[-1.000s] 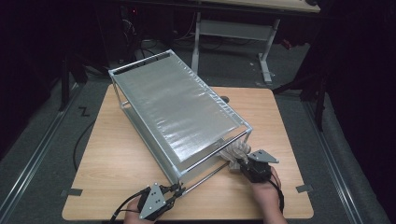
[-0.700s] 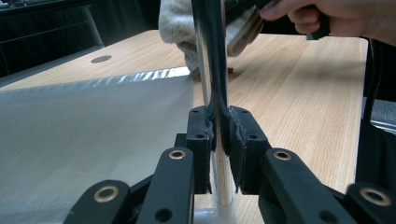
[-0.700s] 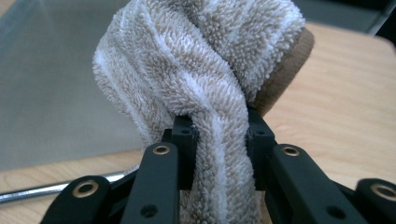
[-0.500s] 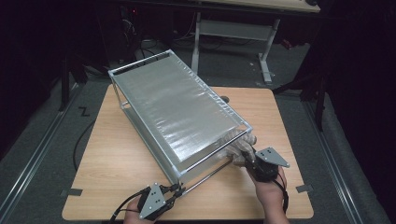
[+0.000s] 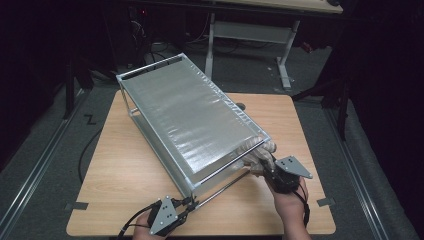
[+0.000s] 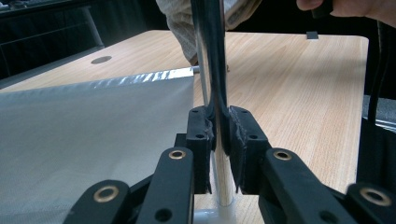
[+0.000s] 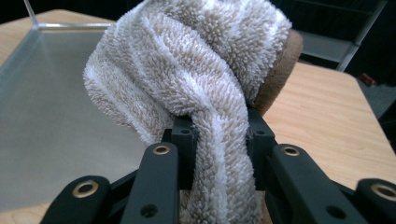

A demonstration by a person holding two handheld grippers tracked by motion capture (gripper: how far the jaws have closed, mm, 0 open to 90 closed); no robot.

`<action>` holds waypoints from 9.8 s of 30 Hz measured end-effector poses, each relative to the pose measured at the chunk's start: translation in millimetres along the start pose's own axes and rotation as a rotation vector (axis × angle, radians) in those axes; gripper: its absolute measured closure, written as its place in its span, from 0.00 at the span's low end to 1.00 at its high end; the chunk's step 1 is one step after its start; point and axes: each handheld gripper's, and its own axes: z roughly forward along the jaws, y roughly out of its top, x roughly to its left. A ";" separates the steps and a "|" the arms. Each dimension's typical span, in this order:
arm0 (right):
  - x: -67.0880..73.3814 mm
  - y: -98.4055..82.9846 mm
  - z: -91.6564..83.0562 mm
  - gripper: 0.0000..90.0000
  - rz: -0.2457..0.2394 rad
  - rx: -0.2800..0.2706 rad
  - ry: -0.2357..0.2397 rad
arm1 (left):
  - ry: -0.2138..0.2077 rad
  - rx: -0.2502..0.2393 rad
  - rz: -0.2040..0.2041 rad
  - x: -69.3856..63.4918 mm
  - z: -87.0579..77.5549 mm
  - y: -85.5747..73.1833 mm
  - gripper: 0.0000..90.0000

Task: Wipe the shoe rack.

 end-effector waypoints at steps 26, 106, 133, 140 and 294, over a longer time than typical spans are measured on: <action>-11.7 -50.5 25.1 0.79 0.051 0.214 0.069 | -0.051 -0.008 0.008 0.2 14.5 4.6 0.88; 3.1 -18.3 47.4 0.82 -0.091 0.068 0.157 | 0.229 0.081 -0.012 31.3 -39.8 -12.9 0.86; 24.6 -8.8 65.6 0.84 -0.079 0.024 0.276 | 0.334 0.086 -0.086 44.0 -62.3 -23.0 0.87; 21.3 -16.5 49.0 0.83 -0.085 0.026 0.254 | 0.318 0.082 -0.093 51.9 -53.4 -21.3 0.87; 11.9 -37.0 -3.8 0.83 -0.155 0.059 0.096 | 0.290 0.087 -0.062 69.7 -19.8 -12.9 0.87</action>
